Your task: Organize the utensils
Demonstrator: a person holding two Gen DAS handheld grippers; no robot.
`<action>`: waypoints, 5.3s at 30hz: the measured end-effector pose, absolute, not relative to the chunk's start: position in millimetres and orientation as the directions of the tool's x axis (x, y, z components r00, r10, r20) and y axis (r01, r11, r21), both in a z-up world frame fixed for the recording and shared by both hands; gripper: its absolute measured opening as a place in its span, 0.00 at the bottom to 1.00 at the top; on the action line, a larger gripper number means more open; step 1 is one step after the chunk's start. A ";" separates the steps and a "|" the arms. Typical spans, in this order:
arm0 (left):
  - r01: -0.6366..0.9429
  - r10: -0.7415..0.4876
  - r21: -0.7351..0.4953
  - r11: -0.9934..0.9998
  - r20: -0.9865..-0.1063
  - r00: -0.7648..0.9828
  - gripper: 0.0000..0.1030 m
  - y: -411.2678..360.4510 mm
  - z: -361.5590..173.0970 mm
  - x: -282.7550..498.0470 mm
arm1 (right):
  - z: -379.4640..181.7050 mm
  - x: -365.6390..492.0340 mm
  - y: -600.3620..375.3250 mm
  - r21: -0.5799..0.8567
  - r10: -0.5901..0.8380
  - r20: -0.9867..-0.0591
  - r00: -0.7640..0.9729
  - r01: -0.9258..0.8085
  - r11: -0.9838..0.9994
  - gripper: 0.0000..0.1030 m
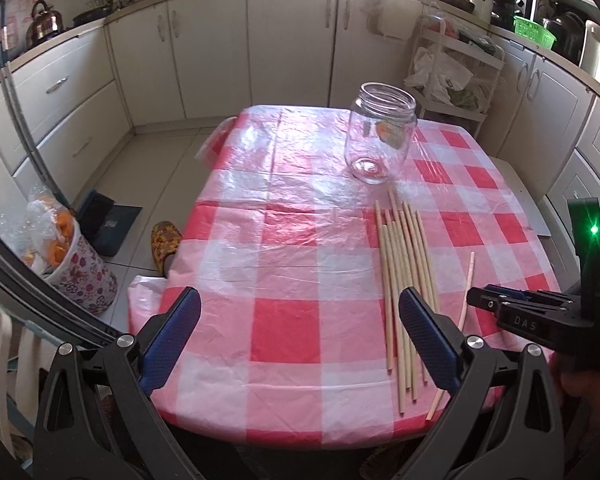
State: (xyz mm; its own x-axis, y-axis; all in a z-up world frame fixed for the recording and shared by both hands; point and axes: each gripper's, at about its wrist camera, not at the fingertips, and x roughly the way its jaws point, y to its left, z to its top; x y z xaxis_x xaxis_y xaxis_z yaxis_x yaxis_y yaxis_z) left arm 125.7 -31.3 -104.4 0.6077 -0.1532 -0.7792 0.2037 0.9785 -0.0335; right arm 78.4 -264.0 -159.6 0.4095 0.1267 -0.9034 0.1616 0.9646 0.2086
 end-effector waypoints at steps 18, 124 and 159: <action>0.333 -0.270 -0.106 0.937 -0.825 0.497 0.57 -82.8 -142.3 183.3 | -161.6 137.1 -267.1 0.045 0.090 -0.928 0.361 -0.131 0.990 0.05; 0.340 -0.367 -0.140 0.930 -0.339 0.866 0.15 -106.0 -77.9 277.5 | -86.2 101.4 -335.2 0.475 0.267 -0.454 0.850 -0.022 0.879 0.05; 0.212 -0.348 -0.312 0.926 -0.491 0.798 0.58 -7.5 -124.4 227.3 | -150.3 236.6 -298.2 0.084 -0.045 -0.820 0.571 0.197 0.977 0.28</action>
